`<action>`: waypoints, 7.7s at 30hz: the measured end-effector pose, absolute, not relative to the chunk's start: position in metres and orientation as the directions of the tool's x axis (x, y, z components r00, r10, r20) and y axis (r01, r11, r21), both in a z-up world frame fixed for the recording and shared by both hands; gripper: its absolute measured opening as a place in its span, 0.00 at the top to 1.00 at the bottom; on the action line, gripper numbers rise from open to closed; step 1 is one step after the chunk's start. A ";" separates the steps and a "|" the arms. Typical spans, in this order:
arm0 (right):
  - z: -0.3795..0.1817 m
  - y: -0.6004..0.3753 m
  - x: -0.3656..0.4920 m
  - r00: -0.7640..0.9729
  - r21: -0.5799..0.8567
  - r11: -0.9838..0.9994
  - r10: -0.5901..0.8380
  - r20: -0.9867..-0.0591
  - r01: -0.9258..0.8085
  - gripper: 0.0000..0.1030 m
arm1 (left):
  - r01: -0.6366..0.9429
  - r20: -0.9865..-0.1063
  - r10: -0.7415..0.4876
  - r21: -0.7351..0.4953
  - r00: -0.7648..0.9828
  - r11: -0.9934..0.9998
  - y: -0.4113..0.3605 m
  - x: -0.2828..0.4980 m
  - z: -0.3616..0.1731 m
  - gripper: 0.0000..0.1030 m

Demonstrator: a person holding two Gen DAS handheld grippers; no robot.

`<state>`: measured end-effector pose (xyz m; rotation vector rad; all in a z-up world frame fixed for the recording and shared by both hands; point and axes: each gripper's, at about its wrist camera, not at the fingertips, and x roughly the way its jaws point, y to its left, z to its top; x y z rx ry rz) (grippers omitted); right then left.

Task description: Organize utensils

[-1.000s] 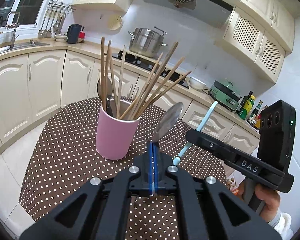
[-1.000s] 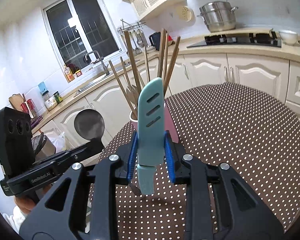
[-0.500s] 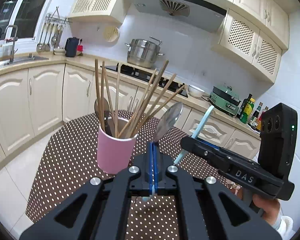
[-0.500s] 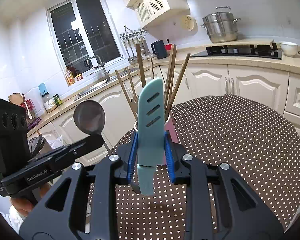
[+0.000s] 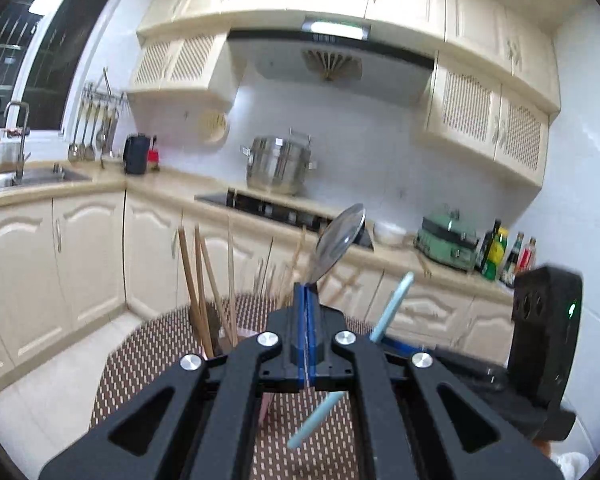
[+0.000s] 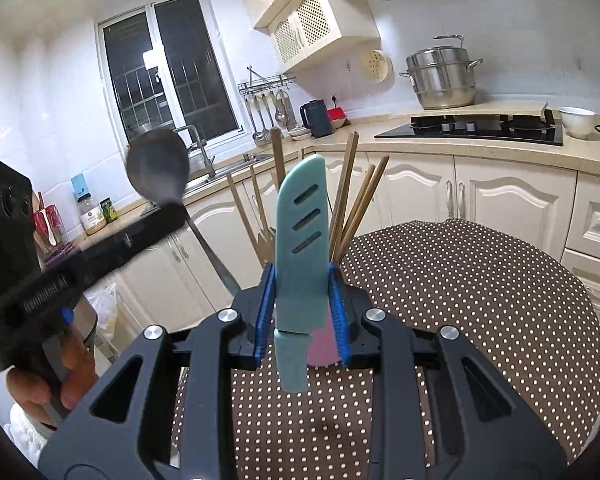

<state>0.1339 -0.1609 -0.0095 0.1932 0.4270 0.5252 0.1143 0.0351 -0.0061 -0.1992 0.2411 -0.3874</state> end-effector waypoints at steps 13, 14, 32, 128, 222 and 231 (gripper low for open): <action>-0.008 -0.159 0.161 0.786 0.299 0.846 0.525 -0.326 -0.441 0.75 | 0.292 -0.129 -0.332 -0.256 0.934 0.922 0.040 0.161 -0.020 0.99; -0.008 -0.159 0.162 0.788 0.297 0.848 0.523 -0.325 -0.440 0.75 | 0.280 -0.140 -0.320 -0.246 0.937 0.928 0.038 0.164 -0.025 0.99; -0.013 -0.156 0.168 0.789 0.293 0.853 0.515 -0.335 -0.433 0.75 | 0.217 -0.369 -0.281 -0.206 0.886 0.954 0.025 0.189 -0.084 0.99; -0.026 -0.072 0.184 0.822 0.050 0.914 0.384 -0.421 -0.402 0.74 | -0.046 -0.448 -0.004 -0.101 0.894 0.994 0.088 0.149 -0.055 0.41; 0.048 -0.146 -0.049 0.967 0.001 0.973 0.230 -0.110 -0.231 0.10 | -0.025 -0.096 0.030 0.053 0.995 0.998 0.028 -0.065 0.031 0.12; 0.045 -0.146 -0.046 0.966 0.012 0.973 0.230 -0.118 -0.230 0.10 | -0.023 -0.104 0.030 0.065 0.994 0.998 0.027 -0.061 0.028 0.12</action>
